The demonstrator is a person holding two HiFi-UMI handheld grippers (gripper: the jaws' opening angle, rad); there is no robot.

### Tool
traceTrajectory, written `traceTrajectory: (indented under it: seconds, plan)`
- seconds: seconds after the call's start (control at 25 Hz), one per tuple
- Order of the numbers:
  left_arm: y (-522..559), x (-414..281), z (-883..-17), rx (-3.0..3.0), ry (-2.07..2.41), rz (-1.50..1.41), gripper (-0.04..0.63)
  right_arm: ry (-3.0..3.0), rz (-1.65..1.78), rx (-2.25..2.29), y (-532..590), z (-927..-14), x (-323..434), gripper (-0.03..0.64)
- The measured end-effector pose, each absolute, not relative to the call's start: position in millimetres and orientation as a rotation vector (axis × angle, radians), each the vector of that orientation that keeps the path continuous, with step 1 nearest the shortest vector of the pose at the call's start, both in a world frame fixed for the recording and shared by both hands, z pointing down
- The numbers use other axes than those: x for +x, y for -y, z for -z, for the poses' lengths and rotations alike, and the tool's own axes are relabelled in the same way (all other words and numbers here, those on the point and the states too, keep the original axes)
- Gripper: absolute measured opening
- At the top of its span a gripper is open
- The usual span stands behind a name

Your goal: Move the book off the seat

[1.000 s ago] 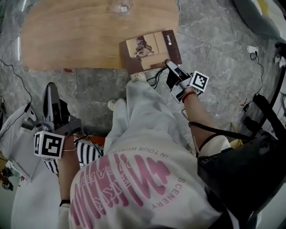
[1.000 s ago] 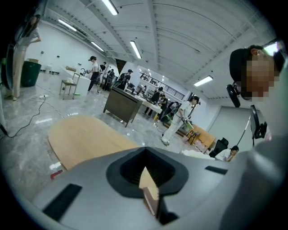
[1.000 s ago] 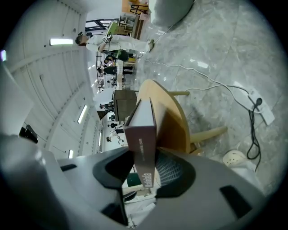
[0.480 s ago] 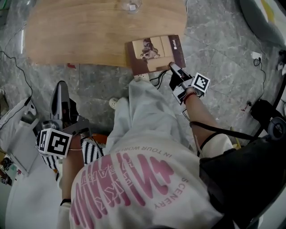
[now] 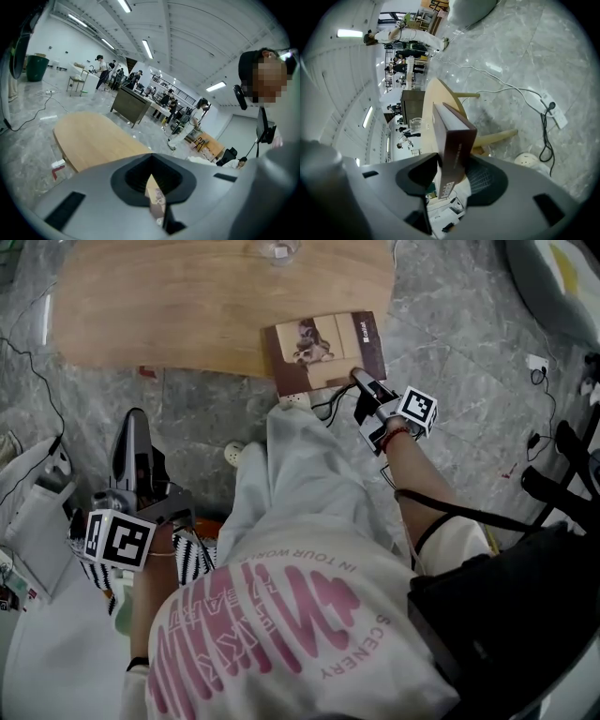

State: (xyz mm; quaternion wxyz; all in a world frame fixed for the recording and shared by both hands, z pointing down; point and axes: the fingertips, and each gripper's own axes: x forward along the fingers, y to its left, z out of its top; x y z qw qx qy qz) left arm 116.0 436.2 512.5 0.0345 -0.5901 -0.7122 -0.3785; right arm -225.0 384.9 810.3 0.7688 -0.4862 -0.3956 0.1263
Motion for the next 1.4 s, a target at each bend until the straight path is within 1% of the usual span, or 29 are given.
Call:
traceTrajectory:
  seconds: [0.28,0.68,1.28,1.32,1.4]
  plan:
    - [-423.6,121.8,-513.8,-1.858,2.149,1.188,0.008,0.853,-0.248,-1.060,-388.6,-816.5,-219.6,0.190]
    - [-415.5,124.7,-528.3,-1.898,2.104,1.283,0.008,0.911,-0.119,-0.988,-388.2,-829.9,-208.9,0.211]
    - [-411.7,128.4,-535.2,-1.963,2.078,1.338,0.008,1.126,0.070,-0.949,-386.3,-834.7,-221.6,0.212]
    - [-412.3,128.2,-536.3,-1.966,2.083,1.345,0.008,1.148,0.094,-0.944,-386.5,-834.8,-223.0,0.216]
    - [-412.9,127.8,-537.8,-1.969,2.100,1.358,0.008,1.194,0.146,-0.934,-386.0,-835.3,-227.1,0.253]
